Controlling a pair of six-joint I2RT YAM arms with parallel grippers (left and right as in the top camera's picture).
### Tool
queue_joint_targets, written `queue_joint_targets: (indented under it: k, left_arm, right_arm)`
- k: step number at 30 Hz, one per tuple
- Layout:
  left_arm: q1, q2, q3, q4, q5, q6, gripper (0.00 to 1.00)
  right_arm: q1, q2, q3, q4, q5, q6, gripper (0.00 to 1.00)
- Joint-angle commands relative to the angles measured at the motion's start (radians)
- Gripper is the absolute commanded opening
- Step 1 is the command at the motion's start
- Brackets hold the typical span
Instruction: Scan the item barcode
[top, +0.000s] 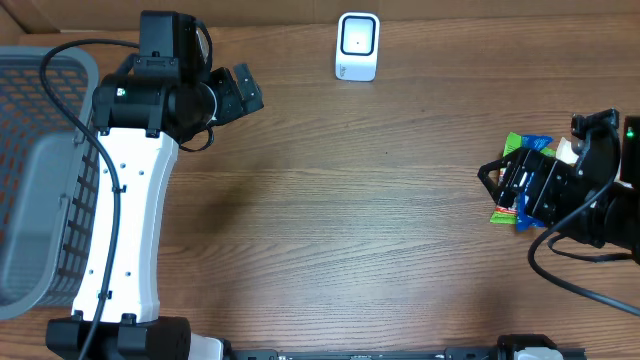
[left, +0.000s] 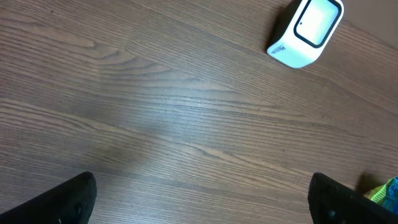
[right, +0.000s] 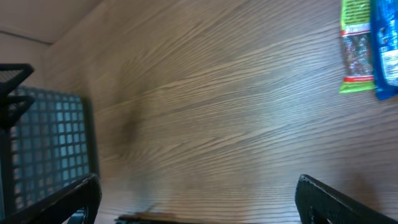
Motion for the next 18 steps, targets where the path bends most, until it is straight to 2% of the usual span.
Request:
queue_joint_targets:
  k: [1,5,10,18]
  left_arm:
    - [-0.002,0.011,0.004,0.004,-0.006,-0.003,1.00]
    - [-0.002,0.011,0.004,0.004,-0.006,-0.003,1.00]
    - [-0.002,0.011,0.004,0.004,-0.006,-0.003,0.99]
    - [-0.002,0.011,0.004,0.004,-0.006,-0.003,1.00]
  right_arm:
    - [0.004,0.006,0.013,0.006,0.096,-0.007,1.00]
    - [0.004,0.009,0.004,0.092,0.223,-0.055,1.00]
    - [0.015,-0.095,-0.105,0.315,0.223,-0.209,1.00]
    - [0.025,-0.441,-0.538,0.686,0.227,-0.324,1.00]
